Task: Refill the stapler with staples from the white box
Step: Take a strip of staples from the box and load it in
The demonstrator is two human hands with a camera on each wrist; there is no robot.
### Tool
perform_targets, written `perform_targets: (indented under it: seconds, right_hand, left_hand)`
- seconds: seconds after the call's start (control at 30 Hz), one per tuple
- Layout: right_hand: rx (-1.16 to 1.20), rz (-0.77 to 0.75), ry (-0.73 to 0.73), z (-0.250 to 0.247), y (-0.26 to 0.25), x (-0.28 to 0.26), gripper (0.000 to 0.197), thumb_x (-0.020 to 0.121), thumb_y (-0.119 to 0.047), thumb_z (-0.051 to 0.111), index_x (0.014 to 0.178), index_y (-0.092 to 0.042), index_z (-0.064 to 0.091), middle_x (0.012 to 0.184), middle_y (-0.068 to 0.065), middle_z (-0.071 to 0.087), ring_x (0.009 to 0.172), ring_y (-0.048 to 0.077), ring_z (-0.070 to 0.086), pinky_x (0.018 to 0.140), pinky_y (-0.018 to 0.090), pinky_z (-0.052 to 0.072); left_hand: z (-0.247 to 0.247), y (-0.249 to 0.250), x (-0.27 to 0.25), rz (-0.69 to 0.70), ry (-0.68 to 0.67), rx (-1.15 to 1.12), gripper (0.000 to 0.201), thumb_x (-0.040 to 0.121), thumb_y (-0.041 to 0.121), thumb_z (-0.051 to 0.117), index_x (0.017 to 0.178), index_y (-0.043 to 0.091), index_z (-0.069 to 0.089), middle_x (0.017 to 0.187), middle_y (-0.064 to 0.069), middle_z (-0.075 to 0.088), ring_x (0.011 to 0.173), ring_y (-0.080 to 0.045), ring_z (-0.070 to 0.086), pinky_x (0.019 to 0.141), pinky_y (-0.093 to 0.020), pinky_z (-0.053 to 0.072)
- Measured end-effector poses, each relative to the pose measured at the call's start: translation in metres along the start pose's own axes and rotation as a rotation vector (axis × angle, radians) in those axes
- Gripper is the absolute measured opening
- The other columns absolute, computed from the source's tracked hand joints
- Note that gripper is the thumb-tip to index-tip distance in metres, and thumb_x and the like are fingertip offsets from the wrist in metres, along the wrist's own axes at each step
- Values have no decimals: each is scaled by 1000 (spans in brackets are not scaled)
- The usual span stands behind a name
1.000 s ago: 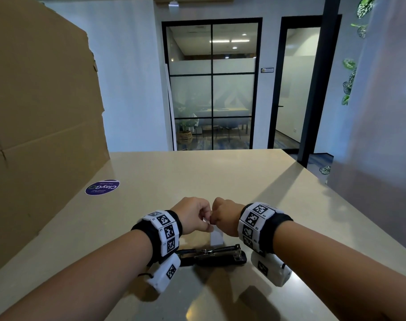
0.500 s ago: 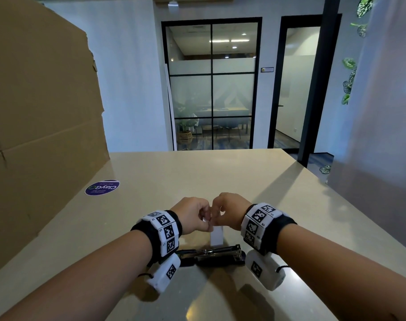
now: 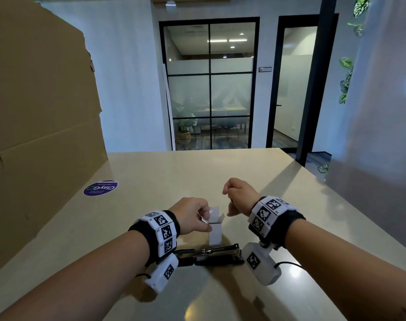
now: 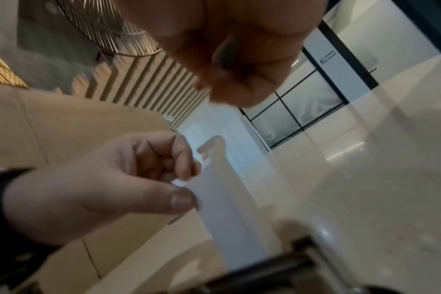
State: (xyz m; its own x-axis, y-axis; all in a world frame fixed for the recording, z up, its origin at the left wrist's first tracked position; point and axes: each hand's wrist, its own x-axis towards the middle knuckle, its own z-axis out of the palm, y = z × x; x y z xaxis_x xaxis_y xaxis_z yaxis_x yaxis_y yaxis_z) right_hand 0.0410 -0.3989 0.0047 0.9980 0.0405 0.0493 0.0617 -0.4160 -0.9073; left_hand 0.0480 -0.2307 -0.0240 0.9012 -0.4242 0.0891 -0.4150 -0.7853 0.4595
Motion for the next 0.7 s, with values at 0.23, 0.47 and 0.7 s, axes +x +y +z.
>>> perform_targets:
  seconds: [0.23,0.47,0.7]
  right_hand:
    - [-593,9,-159,2,17,4,9,87,-9,48,86,-16,54,73,-4,48,76,20,50,54,24,36]
    - [-492,-71,-206,3,22,1,21,79,-15,70,65,-24,57,62,-9,53,56,10,49,51,20,41]
    - [-491,-84,-189,7,24,5,29,74,-17,75,65,-28,49,70,-6,55,58,11,49,49,20,38]
  left_hand:
    - [0,0,0,-6,-13,-3,25,73,24,80,75,23,55,72,12,55,63,-6,50,58,-22,41]
    - [0,0,-1,-3,-11,-7,25,72,23,81,75,23,56,70,13,55,61,-4,50,57,-21,40]
    - [0,-1,-3,-40,-4,-107,39,70,23,83,88,22,48,91,-2,65,70,-13,57,69,-30,50]
